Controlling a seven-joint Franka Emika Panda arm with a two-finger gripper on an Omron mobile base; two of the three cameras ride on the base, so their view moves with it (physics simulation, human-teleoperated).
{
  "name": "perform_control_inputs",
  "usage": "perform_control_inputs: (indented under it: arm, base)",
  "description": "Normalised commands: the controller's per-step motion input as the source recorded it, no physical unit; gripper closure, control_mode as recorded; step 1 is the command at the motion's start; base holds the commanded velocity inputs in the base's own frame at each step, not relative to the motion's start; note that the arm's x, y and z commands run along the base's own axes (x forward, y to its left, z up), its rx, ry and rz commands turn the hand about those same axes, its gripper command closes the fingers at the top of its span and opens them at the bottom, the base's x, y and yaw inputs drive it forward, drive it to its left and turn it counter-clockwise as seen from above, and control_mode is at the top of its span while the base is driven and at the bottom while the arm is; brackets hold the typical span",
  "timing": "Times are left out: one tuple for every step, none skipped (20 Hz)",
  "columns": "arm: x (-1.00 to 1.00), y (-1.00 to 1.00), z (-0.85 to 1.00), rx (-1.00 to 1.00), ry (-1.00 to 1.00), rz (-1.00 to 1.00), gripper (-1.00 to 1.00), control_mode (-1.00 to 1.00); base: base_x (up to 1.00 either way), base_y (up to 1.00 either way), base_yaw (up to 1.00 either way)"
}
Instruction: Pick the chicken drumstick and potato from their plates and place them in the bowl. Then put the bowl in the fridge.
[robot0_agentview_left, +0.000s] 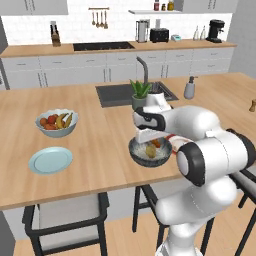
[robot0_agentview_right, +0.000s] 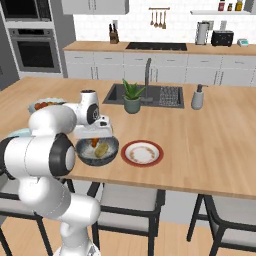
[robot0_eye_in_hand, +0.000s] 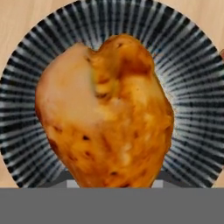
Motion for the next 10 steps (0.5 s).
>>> perform_control_inputs:
  arm:
    - [-0.26,0.0,-0.45,0.0,0.0,0.21,1.0,-1.0]
    - [-0.31,0.0,-0.38,0.0,0.0,0.19,1.0,-1.0]
    - [-0.19,0.0,-0.37,0.0,0.0,0.19,1.0,-1.0]
    - [-0.09,0.0,-0.35,0.0,-0.01,0.2,1.0,-1.0]
    - [0.0,0.0,-0.29,0.0,0.0,0.18,1.0,-1.0]
    - [0.01,-0.03,-0.29,0.02,0.0,0.18,1.0,-1.0]
    - [0.0,0.0,-0.34,0.0,0.0,0.18,1.0,-1.0]
    - [0.0,0.0,-0.36,0.0,0.0,0.17,1.0,-1.0]
    - [0.0,0.0,-0.36,0.0,0.0,0.17,1.0,-1.0]
    - [0.01,0.0,-0.28,0.0,0.0,0.11,1.0,-1.0]
  base:
    - [0.0,0.0,0.0]
    - [0.0,0.0,0.0]
    - [0.0,0.0,0.0]
    - [0.0,0.0,0.0]
    - [0.0,0.0,0.0]
    - [0.0,0.0,0.0]
    - [0.0,0.0,0.0]
    - [0.0,0.0,0.0]
    - [0.0,0.0,0.0]
    - [0.0,0.0,0.0]
